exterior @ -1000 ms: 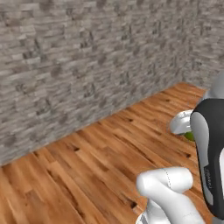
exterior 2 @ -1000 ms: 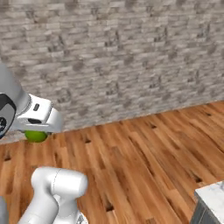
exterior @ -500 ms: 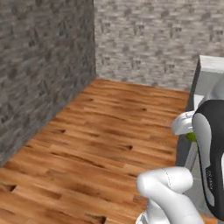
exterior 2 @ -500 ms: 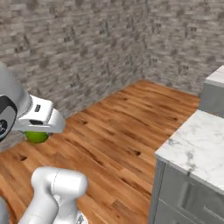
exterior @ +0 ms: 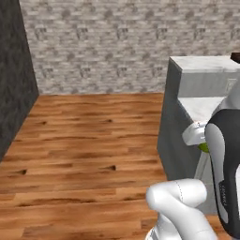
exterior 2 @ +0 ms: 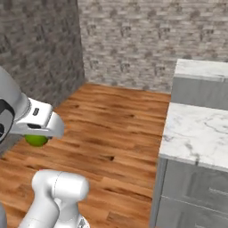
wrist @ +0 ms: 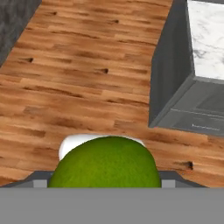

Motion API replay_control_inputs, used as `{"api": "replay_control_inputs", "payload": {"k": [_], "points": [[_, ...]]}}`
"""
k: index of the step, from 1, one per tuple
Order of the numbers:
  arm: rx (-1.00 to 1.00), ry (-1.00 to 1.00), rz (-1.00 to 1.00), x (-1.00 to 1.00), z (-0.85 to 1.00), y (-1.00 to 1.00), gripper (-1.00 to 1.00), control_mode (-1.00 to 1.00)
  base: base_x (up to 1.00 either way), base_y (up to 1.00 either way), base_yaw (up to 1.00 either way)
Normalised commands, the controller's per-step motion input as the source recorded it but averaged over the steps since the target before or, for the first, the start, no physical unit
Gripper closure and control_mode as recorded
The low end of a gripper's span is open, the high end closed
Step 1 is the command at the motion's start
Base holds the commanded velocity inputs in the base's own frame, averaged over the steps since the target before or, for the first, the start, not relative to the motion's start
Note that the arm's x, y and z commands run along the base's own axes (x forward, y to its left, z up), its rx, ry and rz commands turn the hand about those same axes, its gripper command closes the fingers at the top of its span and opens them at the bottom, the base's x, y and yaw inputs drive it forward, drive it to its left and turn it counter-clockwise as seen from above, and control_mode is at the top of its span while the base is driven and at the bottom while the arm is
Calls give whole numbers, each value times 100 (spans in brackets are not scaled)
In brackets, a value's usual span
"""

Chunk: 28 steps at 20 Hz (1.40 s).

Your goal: Gather the lime and eggplant from the fridge and place them on a tray on the dining counter. Then gather the chicken drumsticks from the fridge and place them on the other tray.

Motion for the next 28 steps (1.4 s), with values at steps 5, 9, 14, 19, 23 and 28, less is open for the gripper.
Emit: {"api": "replay_control_inputs", "payload": {"k": [5, 9, 14, 19, 23, 28], "points": [[0, 0, 0, 0, 0, 0, 100, 100, 99, 98, -43], [0, 0, 0, 0, 0, 0, 100, 100, 100, 77, -36], [0, 0, 0, 0, 0, 0, 100, 100, 100, 66, -24], [0, 0, 0, 0, 0, 0, 100, 100, 100, 71, -22], [0, 0, 0, 0, 0, 0, 100, 100, 100, 61, -19], [0, 0, 0, 0, 0, 0, 100, 100, 100, 42, -16]]}}
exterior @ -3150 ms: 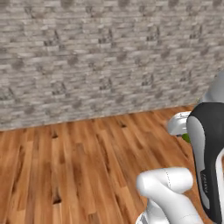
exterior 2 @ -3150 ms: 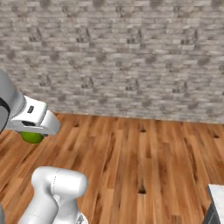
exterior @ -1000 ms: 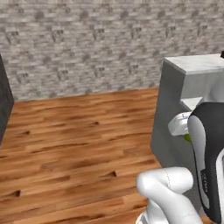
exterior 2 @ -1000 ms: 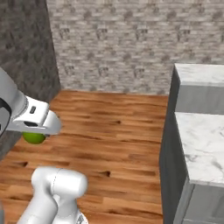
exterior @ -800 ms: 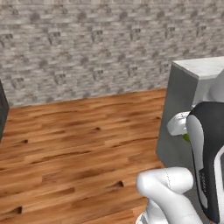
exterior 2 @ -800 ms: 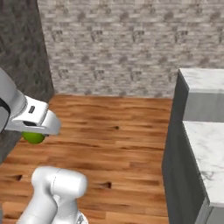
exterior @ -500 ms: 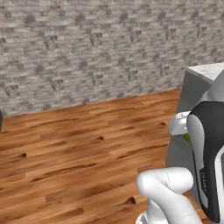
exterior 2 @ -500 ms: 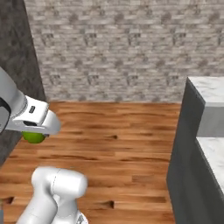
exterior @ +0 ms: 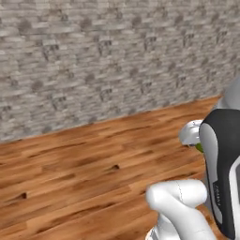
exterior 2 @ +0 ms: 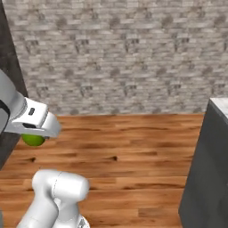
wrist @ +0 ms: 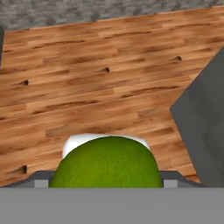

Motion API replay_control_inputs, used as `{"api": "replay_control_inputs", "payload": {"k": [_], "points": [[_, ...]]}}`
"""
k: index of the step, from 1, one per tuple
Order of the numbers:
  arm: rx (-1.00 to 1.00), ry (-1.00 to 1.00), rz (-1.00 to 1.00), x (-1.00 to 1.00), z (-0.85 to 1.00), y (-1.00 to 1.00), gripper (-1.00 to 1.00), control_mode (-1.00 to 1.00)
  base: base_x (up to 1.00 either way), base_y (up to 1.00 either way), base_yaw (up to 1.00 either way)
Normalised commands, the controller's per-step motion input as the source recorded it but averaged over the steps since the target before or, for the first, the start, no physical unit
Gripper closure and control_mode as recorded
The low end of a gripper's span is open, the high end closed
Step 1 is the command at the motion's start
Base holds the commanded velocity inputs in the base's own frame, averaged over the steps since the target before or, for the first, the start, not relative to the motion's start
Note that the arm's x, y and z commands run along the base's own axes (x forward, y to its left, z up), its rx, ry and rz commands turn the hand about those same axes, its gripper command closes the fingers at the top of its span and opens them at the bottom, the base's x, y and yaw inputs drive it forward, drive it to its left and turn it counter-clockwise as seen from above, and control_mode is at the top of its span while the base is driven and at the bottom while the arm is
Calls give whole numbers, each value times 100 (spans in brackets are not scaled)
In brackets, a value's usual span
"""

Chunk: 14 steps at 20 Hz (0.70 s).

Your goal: Gather the lime and eggplant from the fridge and place them on a tray on the dining counter. Then gather the chicken drumsticks from the fridge and place them on the other tray.

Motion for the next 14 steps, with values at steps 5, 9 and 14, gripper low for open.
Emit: {"api": "replay_control_inputs", "payload": {"k": [5, 9, 14], "points": [[0, 0, 0, 0, 0, 0, 100, 100, 100, 36, -19], [0, 0, 0, 0, 0, 0, 100, 100, 100, 41, -22], [0, 0, 0, 0, 0, 0, 100, 100, 100, 81, -31]]}}
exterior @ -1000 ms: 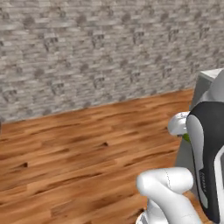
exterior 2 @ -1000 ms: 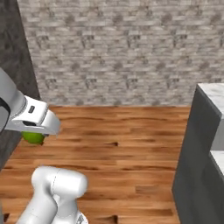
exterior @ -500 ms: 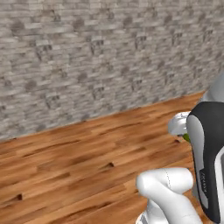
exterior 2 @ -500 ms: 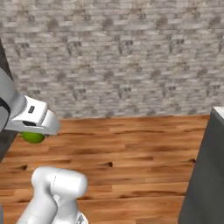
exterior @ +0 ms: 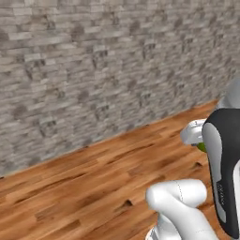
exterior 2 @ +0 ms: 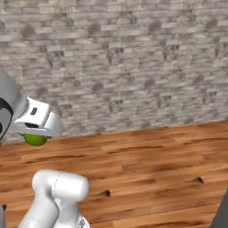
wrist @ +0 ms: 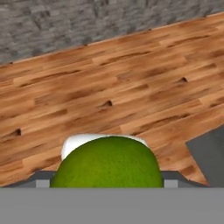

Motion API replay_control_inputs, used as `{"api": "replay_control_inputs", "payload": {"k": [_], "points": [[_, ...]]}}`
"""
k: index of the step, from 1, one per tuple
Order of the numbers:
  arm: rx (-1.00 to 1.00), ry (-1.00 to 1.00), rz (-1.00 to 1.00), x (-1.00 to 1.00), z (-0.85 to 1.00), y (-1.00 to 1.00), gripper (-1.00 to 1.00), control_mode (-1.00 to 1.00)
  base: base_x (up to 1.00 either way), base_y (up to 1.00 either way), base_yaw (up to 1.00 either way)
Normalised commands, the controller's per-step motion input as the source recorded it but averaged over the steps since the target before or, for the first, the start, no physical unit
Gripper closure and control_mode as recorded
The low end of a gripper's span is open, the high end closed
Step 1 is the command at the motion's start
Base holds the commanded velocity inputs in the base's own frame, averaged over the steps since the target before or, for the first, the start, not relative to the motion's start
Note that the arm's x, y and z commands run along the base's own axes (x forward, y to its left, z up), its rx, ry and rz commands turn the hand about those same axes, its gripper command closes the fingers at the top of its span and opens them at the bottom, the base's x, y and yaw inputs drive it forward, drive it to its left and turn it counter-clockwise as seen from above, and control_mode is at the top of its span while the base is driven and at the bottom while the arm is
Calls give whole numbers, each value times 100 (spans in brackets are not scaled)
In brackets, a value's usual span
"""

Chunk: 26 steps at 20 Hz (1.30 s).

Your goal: Gather the lime and eggplant from the fridge and place them on a tray on the dining counter. Then gather the chicken drumsticks from the fridge and place them on the other tray.

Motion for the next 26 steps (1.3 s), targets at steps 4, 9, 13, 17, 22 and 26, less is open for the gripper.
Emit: {"api": "replay_control_inputs", "payload": {"k": [4, 9, 13, 17, 22, 26], "points": [[0, 0, 0, 0, 0, 0, 100, 100, 98, 77, -38], [0, 0, 0, 0, 0, 0, 100, 100, 85, 77, -51], [0, 0, 0, 0, 0, 0, 100, 100, 74, 76, -58], [0, 0, 0, 0, 0, 0, 100, 100, 62, 68, -63], [0, 0, 0, 0, 0, 0, 100, 100, 62, 67, -65], [0, 0, 0, 0, 0, 0, 100, 100, 74, 62, -61]]}}
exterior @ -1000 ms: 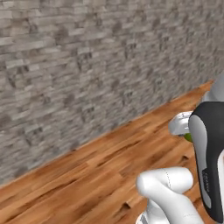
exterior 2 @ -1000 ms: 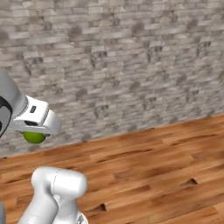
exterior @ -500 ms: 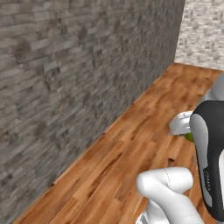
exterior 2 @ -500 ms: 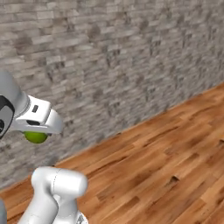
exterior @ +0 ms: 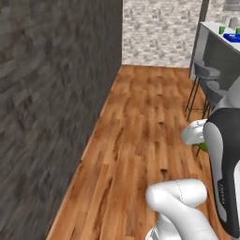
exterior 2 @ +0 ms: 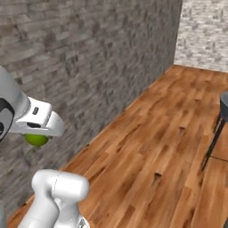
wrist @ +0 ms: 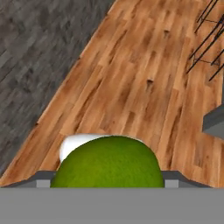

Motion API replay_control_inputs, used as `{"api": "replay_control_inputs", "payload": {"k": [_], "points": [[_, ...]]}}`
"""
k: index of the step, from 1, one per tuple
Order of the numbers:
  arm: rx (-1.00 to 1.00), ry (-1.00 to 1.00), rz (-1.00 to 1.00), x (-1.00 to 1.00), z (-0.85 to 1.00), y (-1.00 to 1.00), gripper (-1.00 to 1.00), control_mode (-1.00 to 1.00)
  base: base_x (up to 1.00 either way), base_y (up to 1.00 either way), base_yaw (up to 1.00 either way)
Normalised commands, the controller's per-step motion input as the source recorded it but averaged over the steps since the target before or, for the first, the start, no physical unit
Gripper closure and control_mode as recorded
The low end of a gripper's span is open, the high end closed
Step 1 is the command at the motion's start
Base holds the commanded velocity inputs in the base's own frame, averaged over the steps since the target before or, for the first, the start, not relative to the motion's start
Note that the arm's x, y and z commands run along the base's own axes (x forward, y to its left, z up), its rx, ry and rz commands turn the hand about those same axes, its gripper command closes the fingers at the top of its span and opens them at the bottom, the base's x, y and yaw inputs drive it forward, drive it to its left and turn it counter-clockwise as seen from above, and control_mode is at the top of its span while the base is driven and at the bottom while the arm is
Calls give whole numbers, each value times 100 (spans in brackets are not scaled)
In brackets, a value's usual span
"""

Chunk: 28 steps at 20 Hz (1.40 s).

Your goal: Gather the lime and eggplant from the fridge and place them on a tray on the dining counter. Then gather the chicken drumsticks from the fridge and place them on the other tray.

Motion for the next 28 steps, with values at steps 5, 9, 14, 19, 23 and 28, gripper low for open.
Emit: {"api": "replay_control_inputs", "payload": {"k": [5, 9, 14, 19, 23, 28], "points": [[0, 0, 0, 0, 0, 0, 100, 100, 79, 61, -58], [0, 0, 0, 0, 0, 0, 100, 100, 94, 62, -51], [0, 0, 0, 0, 0, 0, 100, 100, 100, 62, -40], [0, 0, 0, 0, 0, 0, 100, 100, 100, 60, -31], [0, 0, 0, 0, 0, 0, 100, 100, 100, 48, -28], [0, 0, 0, 0, 0, 0, 100, 100, 100, 41, -28]]}}
